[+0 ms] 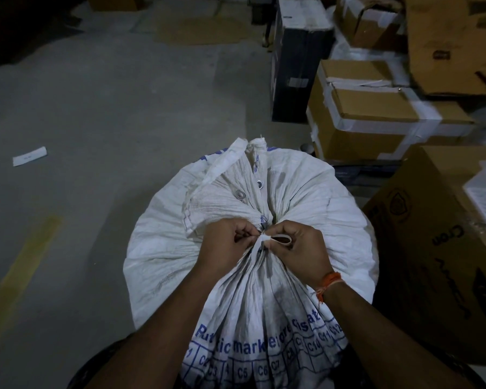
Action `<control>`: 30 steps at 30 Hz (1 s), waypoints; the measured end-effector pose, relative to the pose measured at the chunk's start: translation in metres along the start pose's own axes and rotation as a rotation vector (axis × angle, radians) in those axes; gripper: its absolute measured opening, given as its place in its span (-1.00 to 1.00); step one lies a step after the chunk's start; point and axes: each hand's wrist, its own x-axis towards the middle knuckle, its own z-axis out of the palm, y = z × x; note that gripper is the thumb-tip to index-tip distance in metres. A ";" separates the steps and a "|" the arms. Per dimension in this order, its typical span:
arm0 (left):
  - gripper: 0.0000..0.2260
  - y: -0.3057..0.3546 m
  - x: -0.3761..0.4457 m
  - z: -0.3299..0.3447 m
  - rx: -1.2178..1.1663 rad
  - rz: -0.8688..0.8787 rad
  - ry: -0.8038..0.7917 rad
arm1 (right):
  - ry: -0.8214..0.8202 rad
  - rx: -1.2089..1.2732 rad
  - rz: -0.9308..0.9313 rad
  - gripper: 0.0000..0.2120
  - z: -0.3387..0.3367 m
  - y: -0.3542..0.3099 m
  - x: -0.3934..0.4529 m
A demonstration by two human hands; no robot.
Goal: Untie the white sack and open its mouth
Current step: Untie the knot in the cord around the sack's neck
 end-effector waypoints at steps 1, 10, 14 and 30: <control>-0.86 0.002 -0.001 0.002 0.001 0.003 0.005 | 0.002 0.000 0.001 -0.87 0.000 0.000 0.000; -0.91 0.001 -0.001 -0.006 0.012 -0.012 0.017 | 0.004 -0.011 0.001 -0.88 -0.001 -0.002 0.001; -0.89 0.002 -0.001 -0.008 0.006 -0.016 0.031 | 0.006 -0.016 0.003 -0.87 -0.001 -0.002 0.000; -0.92 0.002 -0.002 -0.002 -0.014 -0.043 0.051 | 0.009 -0.003 0.013 -0.88 -0.002 -0.006 0.000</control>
